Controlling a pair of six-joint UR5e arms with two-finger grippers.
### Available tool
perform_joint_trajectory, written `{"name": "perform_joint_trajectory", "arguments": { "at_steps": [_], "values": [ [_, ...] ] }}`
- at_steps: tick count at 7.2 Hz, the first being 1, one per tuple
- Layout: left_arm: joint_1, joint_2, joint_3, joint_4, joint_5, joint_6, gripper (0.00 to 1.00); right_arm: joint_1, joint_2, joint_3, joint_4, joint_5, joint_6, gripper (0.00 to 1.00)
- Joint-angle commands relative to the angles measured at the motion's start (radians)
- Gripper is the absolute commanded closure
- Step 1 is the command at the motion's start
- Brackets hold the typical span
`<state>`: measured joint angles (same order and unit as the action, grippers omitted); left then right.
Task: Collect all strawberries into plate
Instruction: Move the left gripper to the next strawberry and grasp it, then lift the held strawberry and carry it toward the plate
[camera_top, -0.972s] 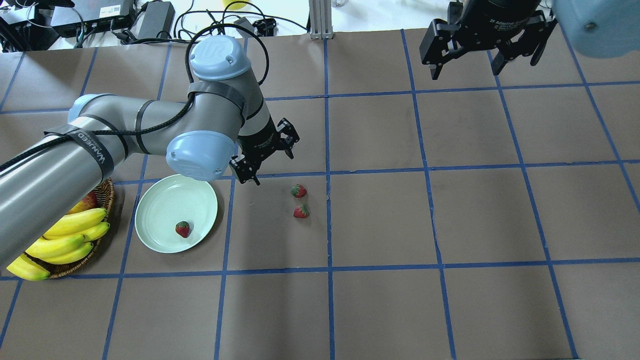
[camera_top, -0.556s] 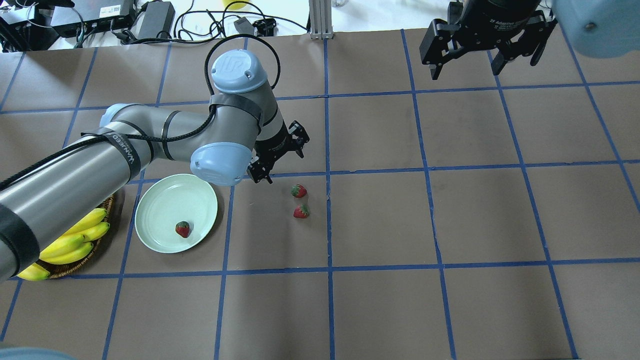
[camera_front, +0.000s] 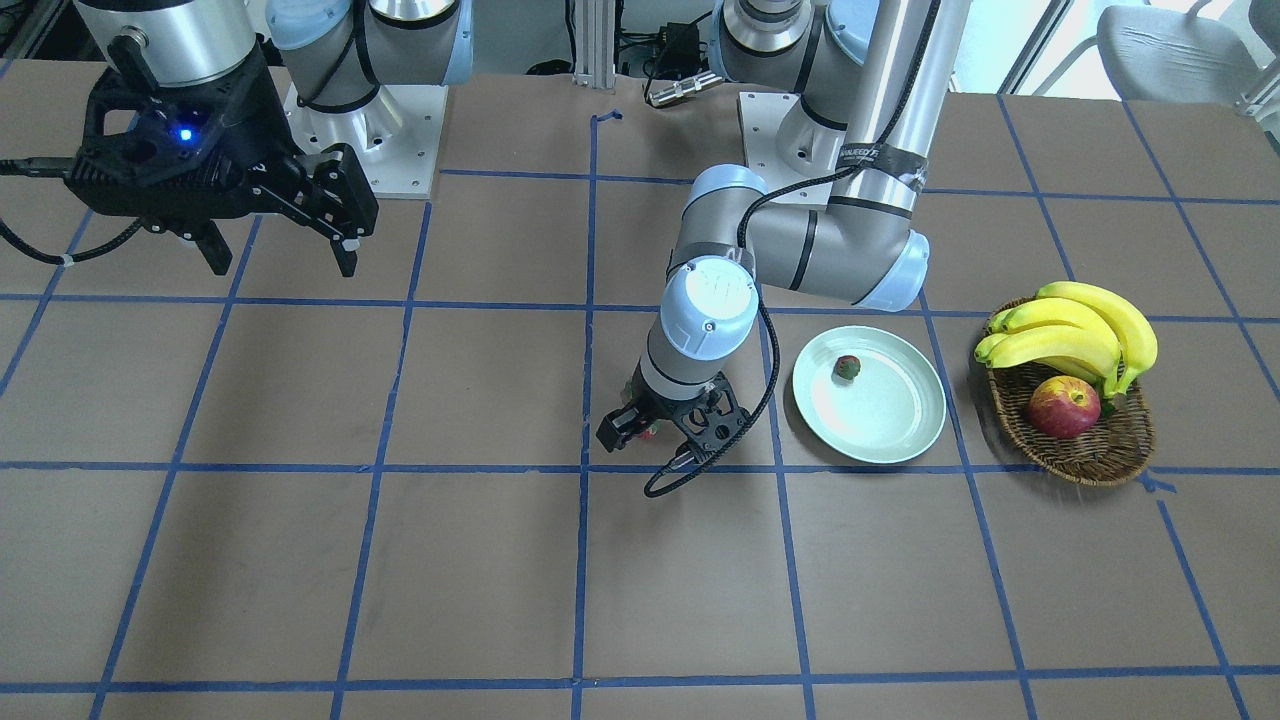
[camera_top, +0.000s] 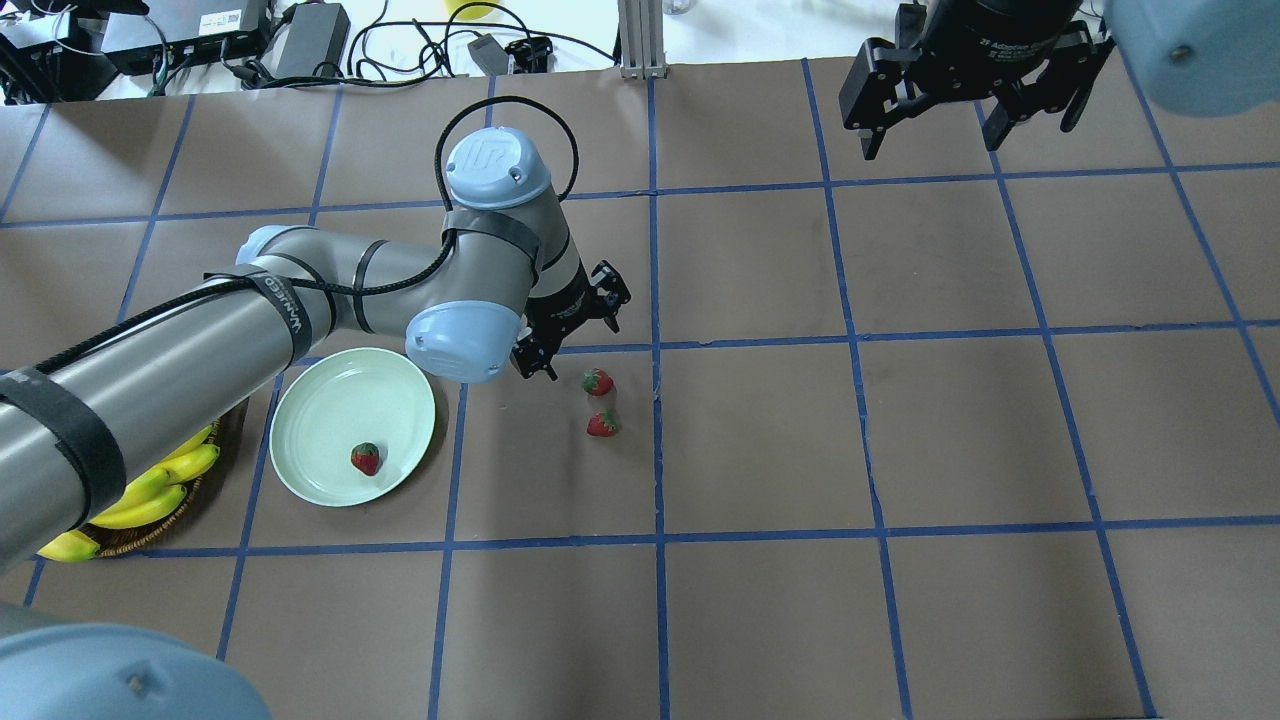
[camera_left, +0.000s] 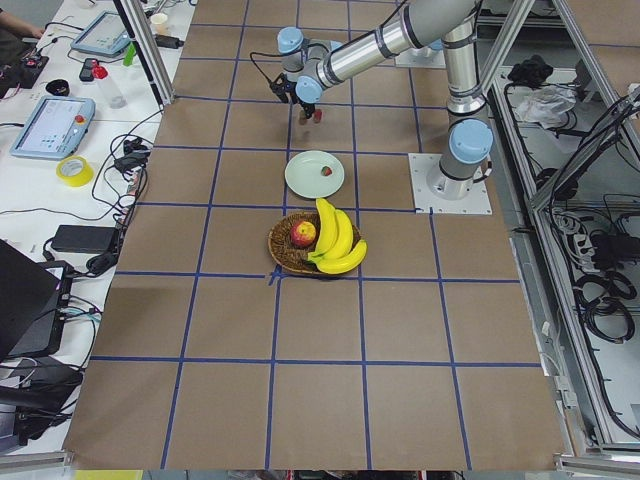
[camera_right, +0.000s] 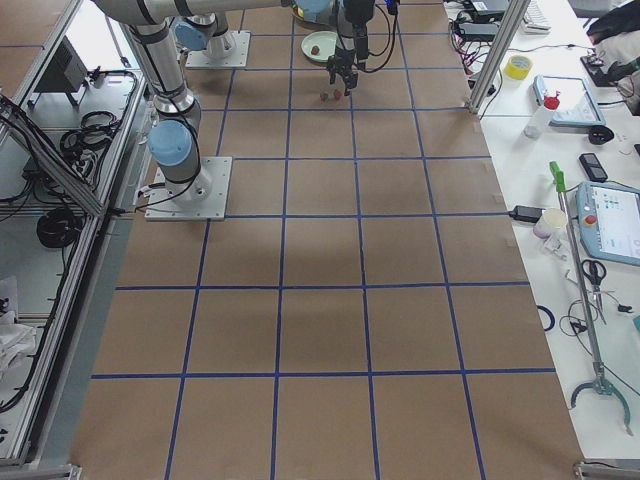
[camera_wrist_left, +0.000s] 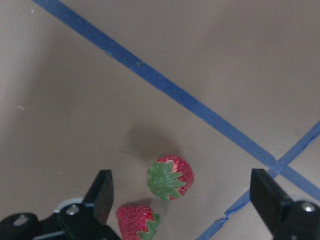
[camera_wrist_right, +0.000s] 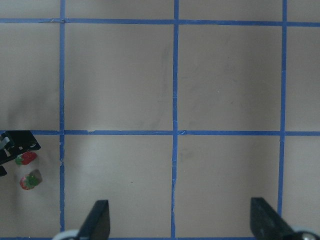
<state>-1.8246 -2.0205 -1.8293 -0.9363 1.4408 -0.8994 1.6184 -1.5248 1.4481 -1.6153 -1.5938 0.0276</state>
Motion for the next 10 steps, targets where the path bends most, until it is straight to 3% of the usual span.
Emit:
{"name": "perform_joint_trajectory", "arguments": {
  "at_steps": [1,2,3,4,6,7,9,10],
  "values": [
    [-0.002,-0.013,-0.004,0.001,-0.005,-0.003,0.26,0.0,0.0,0.0,0.0,0.0,0.0,0.0],
    [-0.002,-0.012,-0.004,0.002,-0.005,-0.003,0.66,0.0,0.0,0.0,0.0,0.0,0.0,0.0],
    [-0.002,-0.012,-0.002,0.004,-0.003,-0.003,0.94,0.0,0.0,0.0,0.0,0.0,0.0,0.0],
    [-0.002,-0.01,-0.001,0.002,-0.003,0.005,1.0,0.0,0.0,0.0,0.0,0.002,0.0,0.0],
    [0.005,0.031,0.008,-0.01,0.013,0.081,1.0,0.0,0.0,0.002,0.0,0.002,0.0,0.0],
    [0.025,0.067,0.028,-0.047,0.027,0.105,1.0,0.003,0.0,0.0,0.0,0.002,0.0,0.0],
    [0.048,0.126,0.036,-0.157,0.143,0.26,1.0,0.003,0.0,0.0,-0.002,0.003,0.0,0.0],
    [0.095,0.153,0.028,-0.22,0.147,0.349,1.0,0.0,0.005,0.0,-0.012,0.003,0.0,0.0]
  ]
}}
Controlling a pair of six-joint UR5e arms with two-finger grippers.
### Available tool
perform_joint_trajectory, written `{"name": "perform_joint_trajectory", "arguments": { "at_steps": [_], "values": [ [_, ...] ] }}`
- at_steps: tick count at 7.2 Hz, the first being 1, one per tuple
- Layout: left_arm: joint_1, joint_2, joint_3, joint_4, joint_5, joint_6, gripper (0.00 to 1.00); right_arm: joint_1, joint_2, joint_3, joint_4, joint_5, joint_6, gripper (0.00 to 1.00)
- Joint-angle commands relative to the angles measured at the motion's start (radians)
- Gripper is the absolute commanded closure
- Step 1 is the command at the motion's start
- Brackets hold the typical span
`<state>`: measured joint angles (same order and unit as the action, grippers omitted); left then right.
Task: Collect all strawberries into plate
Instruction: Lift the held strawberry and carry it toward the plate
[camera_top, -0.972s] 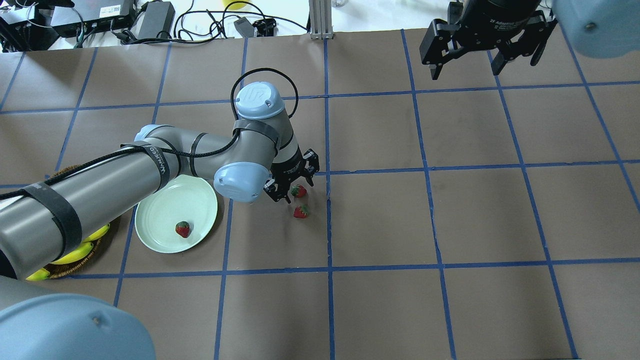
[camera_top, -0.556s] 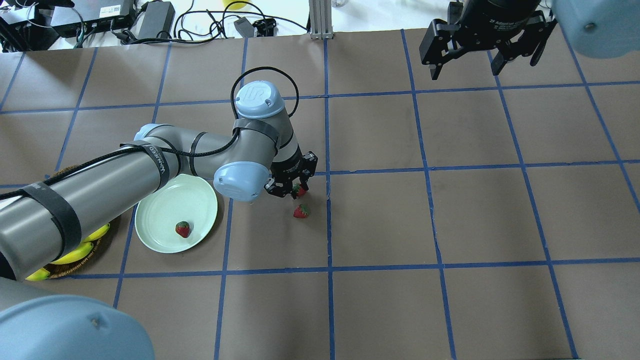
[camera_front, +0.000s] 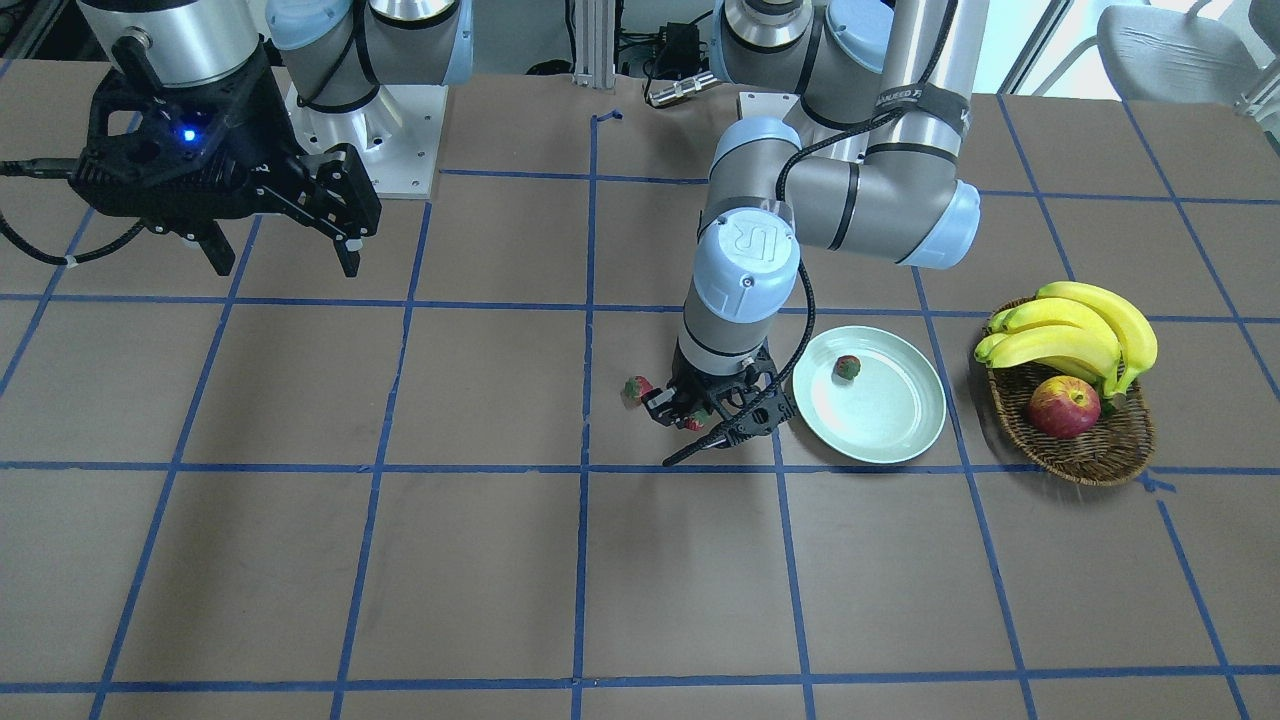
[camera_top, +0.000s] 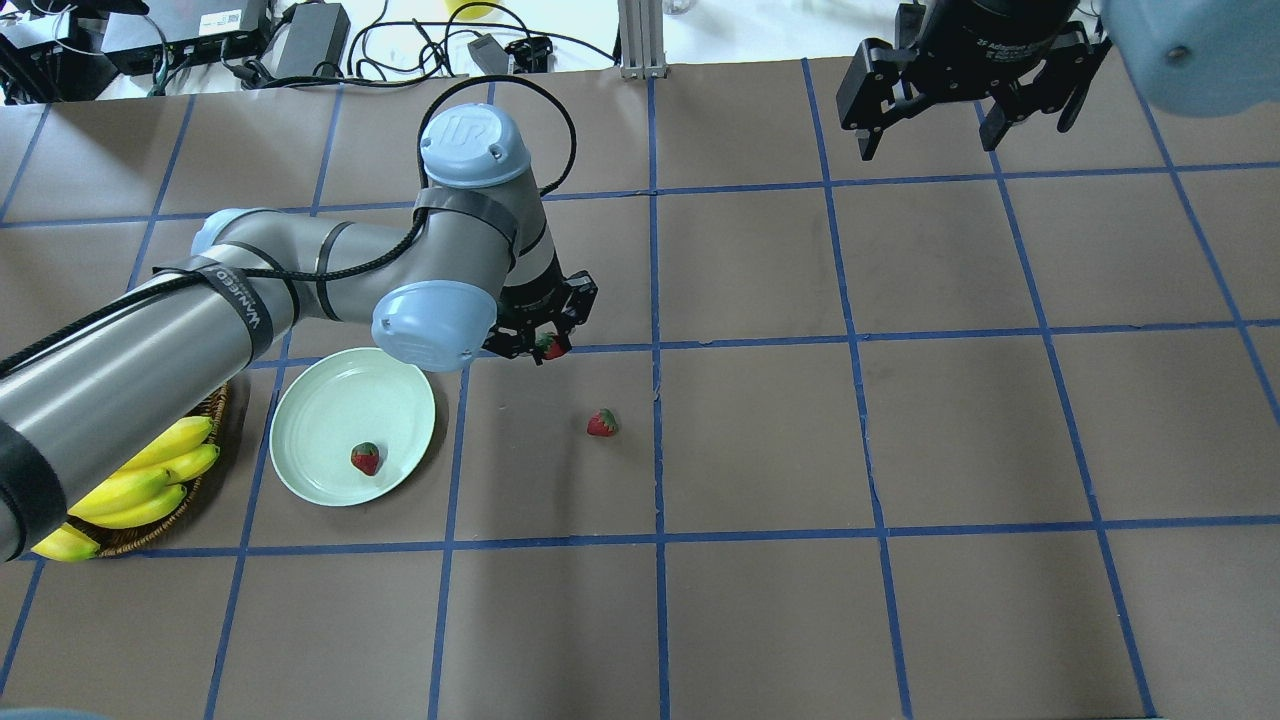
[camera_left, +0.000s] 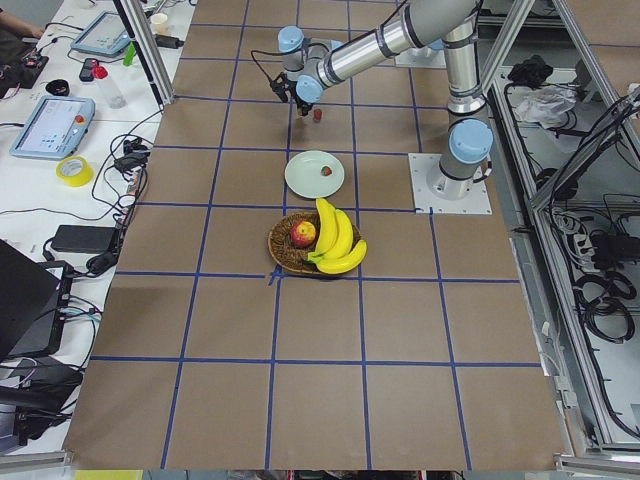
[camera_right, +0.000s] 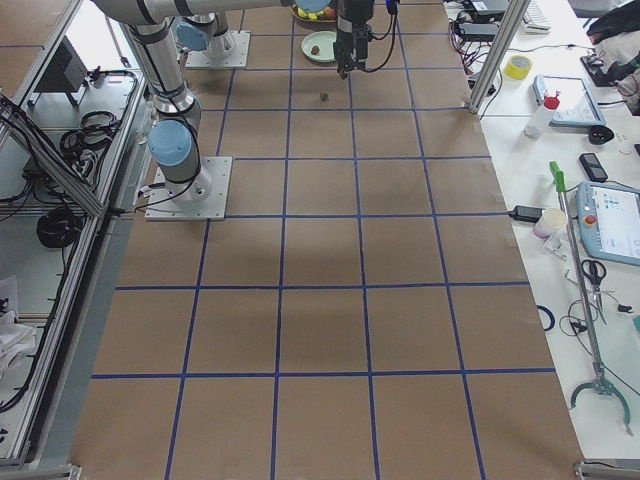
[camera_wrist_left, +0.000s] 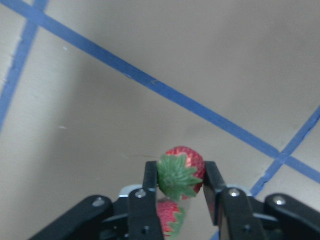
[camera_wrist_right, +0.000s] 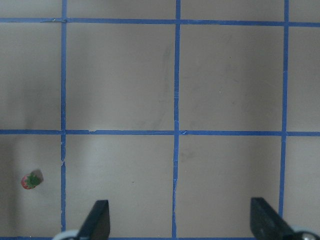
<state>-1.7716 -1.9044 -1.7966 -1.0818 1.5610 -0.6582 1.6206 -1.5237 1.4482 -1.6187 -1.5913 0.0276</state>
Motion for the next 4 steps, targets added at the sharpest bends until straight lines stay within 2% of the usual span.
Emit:
{"name": "perform_joint_trajectory", "arguments": {
  "at_steps": [1,2,4],
  "values": [
    [0.079,0.074,-0.007,-0.143,0.068,0.136,1.0,-0.002,0.002,-0.002,-0.009,0.001,0.0,0.0],
    [0.119,0.093,-0.013,-0.183,0.118,0.181,1.0,-0.002,0.005,0.0,-0.01,0.014,0.002,0.0],
    [0.235,0.094,-0.085,-0.196,0.119,0.288,1.0,0.001,0.002,0.0,-0.007,0.013,0.005,0.0]
  ]
}}
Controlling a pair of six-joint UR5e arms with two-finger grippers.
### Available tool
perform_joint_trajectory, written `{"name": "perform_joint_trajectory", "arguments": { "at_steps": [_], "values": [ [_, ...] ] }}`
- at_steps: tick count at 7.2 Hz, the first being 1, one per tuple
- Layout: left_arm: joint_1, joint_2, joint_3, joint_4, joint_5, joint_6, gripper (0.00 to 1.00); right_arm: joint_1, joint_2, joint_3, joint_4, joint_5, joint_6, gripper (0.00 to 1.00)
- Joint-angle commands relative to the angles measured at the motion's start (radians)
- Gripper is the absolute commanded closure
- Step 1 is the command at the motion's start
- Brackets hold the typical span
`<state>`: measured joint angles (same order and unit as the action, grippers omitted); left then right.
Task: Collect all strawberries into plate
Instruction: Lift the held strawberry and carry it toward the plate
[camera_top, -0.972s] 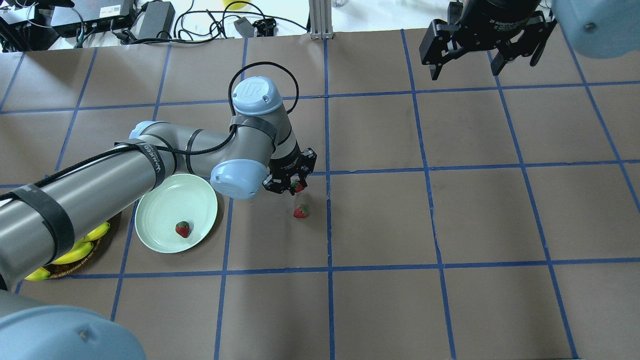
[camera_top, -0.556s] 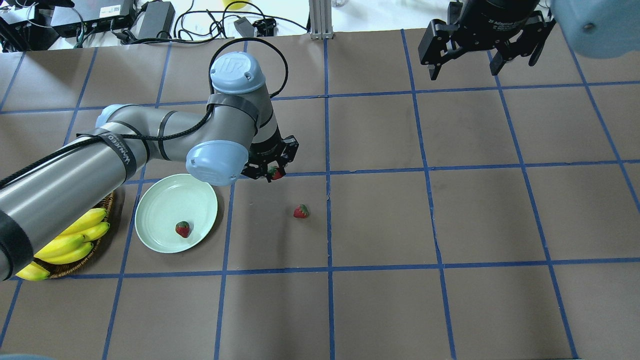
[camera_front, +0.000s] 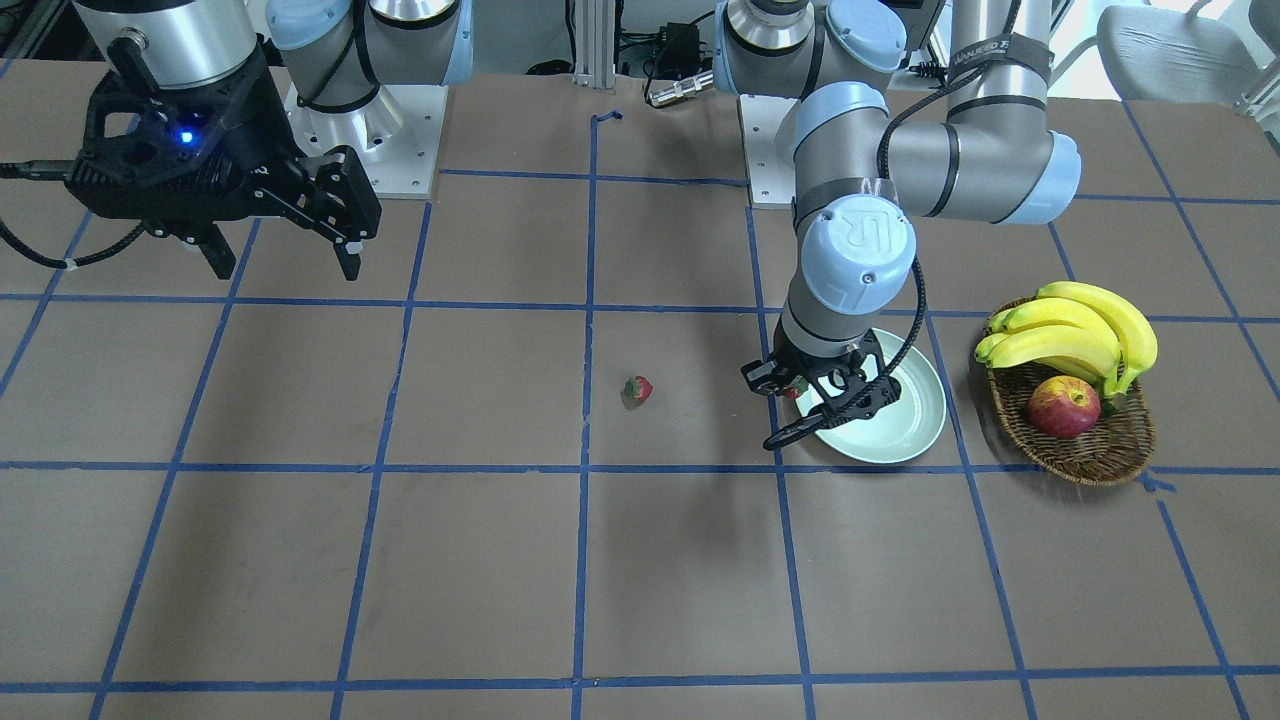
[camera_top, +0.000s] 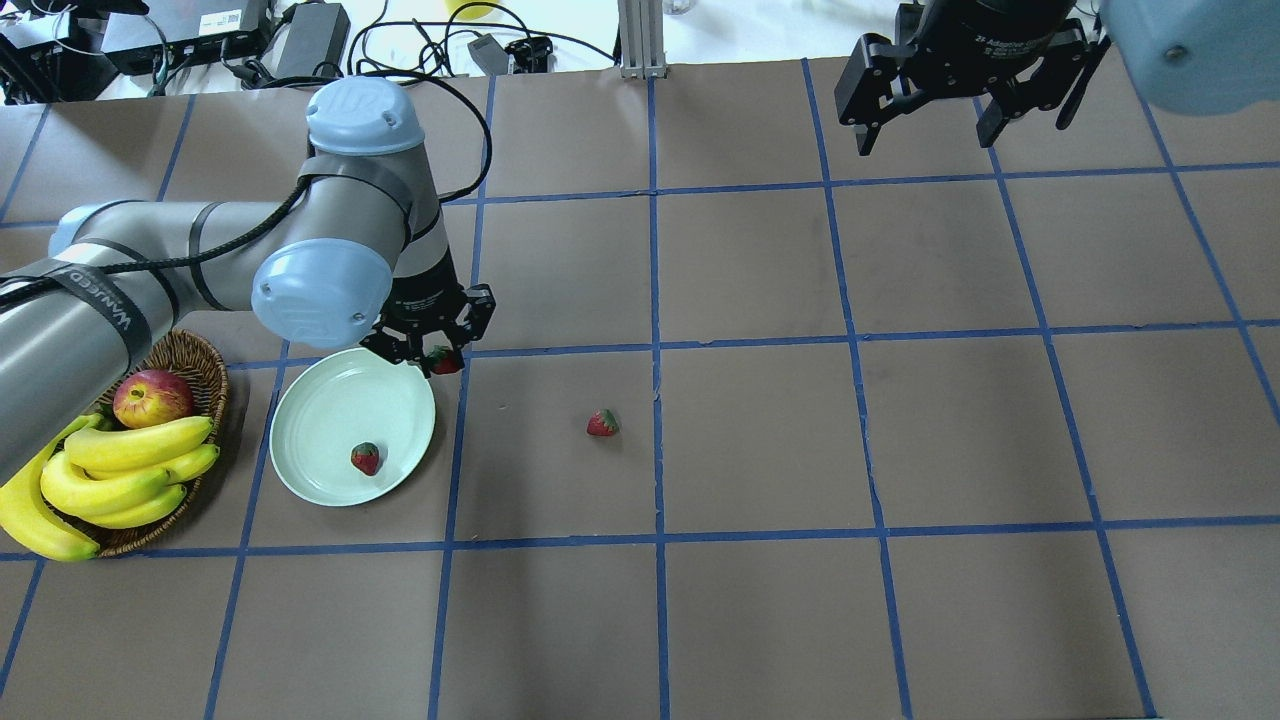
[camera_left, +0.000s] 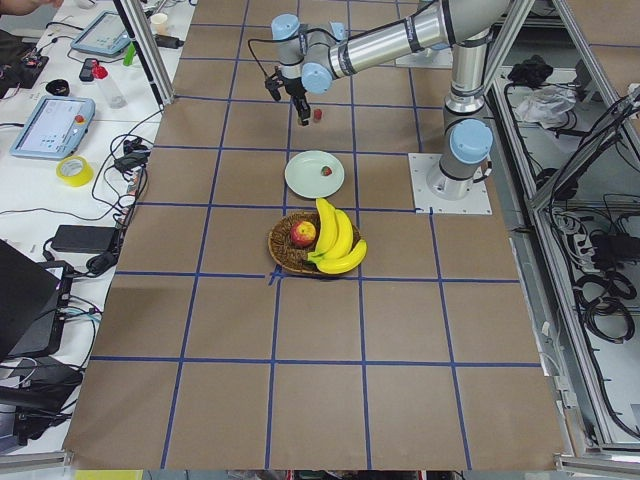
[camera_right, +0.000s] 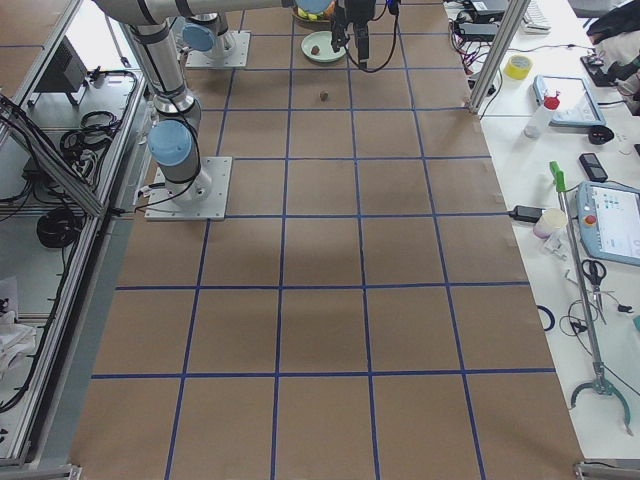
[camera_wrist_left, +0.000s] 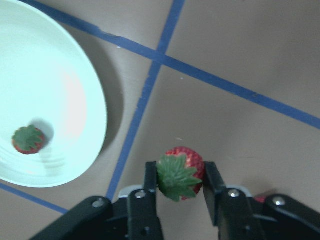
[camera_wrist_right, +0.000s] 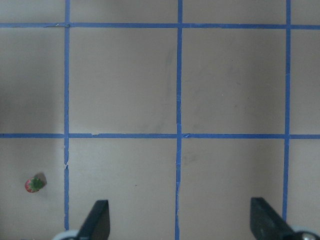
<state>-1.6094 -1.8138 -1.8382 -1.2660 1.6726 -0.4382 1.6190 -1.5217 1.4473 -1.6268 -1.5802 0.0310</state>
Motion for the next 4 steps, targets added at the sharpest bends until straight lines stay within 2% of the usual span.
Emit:
{"name": "perform_joint_trajectory", "arguments": {
  "at_steps": [1,4],
  "values": [
    [0.135,-0.001,-0.082,-0.01,0.009,0.146,1.0,0.002,-0.002,0.001,0.005,0.0,0.001,0.0],
    [0.177,-0.032,-0.102,0.008,0.01,0.174,1.0,-0.001,0.0,0.001,0.005,-0.001,0.003,0.0]
  ]
}}
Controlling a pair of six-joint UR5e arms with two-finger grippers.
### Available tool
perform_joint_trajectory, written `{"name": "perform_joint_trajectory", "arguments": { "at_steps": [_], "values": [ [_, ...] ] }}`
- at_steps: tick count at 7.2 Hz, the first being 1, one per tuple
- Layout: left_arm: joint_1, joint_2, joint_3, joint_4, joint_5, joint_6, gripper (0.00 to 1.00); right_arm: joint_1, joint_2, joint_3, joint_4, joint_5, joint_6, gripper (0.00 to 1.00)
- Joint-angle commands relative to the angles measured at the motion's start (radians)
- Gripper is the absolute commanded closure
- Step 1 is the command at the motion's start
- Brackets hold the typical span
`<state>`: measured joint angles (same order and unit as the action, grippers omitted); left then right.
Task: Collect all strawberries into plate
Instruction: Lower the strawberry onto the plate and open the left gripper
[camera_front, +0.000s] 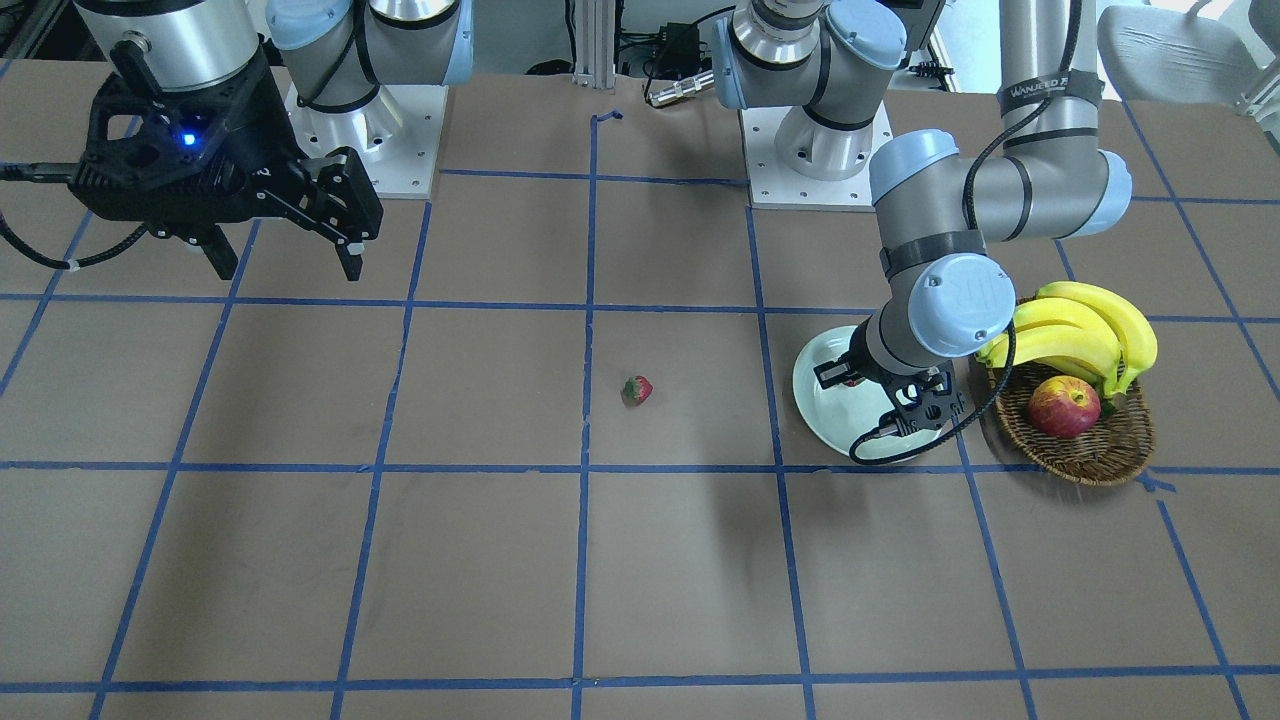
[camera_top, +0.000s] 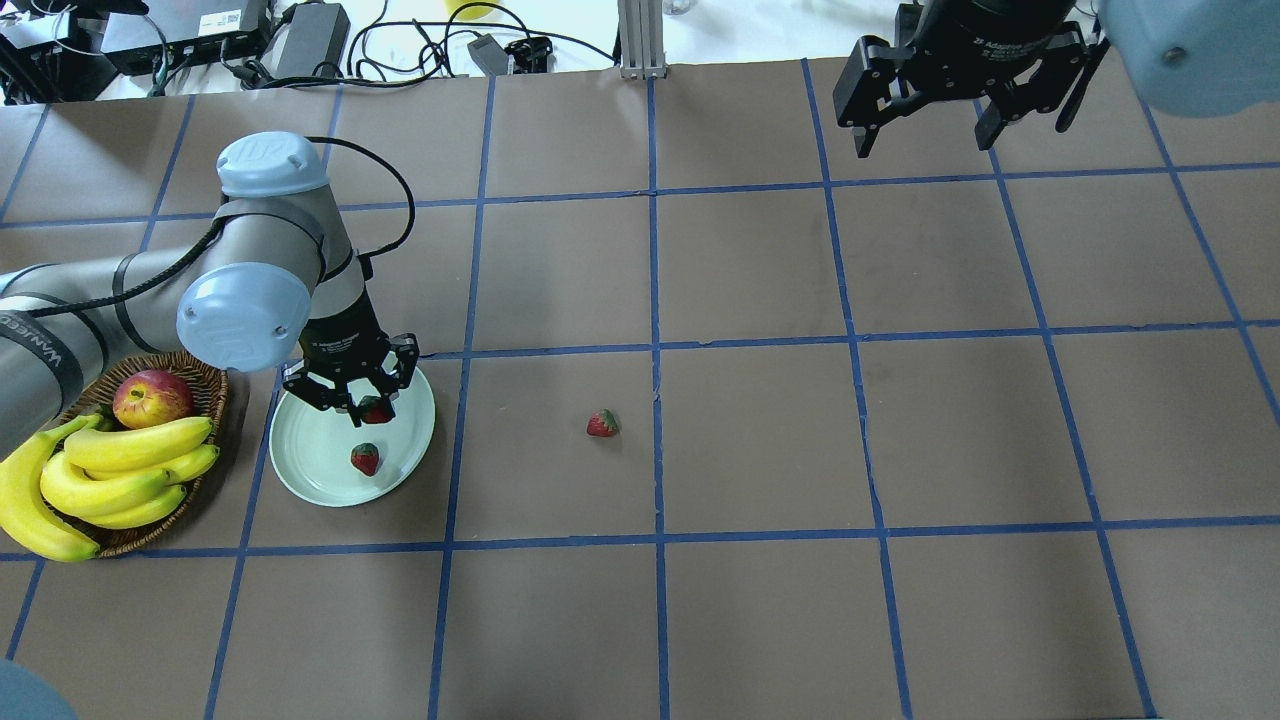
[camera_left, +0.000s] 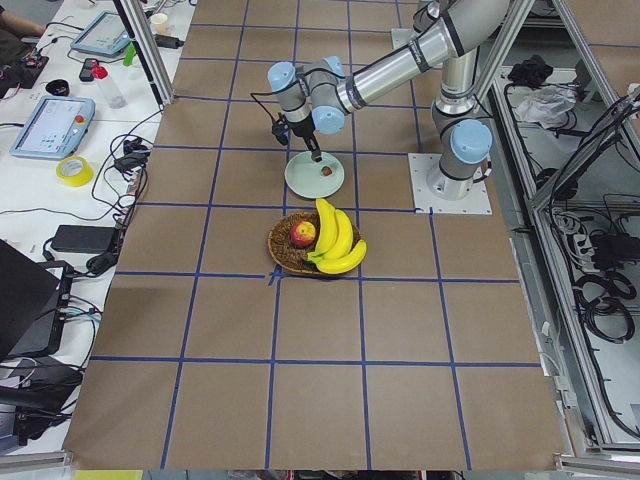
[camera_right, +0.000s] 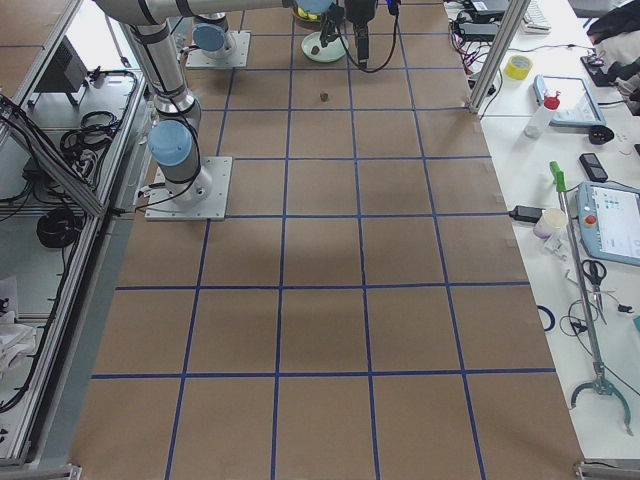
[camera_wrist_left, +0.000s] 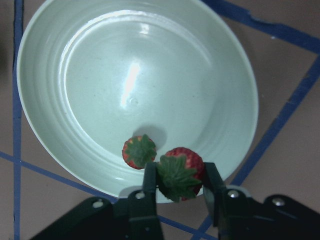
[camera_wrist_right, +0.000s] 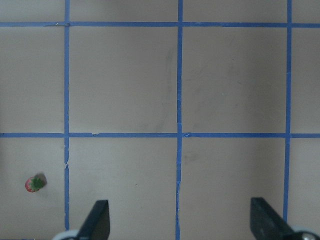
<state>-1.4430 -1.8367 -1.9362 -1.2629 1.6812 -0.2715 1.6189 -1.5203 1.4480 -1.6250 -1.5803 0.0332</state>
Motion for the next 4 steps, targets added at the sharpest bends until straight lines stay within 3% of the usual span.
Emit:
{"name": "perform_joint_trajectory", "arguments": {
  "at_steps": [1,2,4],
  "values": [
    [0.01,-0.009,-0.009,0.005,0.002,-0.003,0.18,-0.001,0.0,0.0,0.001,0.0,0.001,0.0],
    [0.01,-0.003,-0.007,0.004,0.005,-0.003,0.0,-0.001,0.0,0.0,0.002,0.0,0.001,0.0],
    [0.001,0.023,-0.001,-0.007,0.003,-0.005,0.0,-0.001,0.0,0.0,0.002,0.0,0.001,0.0]
  ]
}}
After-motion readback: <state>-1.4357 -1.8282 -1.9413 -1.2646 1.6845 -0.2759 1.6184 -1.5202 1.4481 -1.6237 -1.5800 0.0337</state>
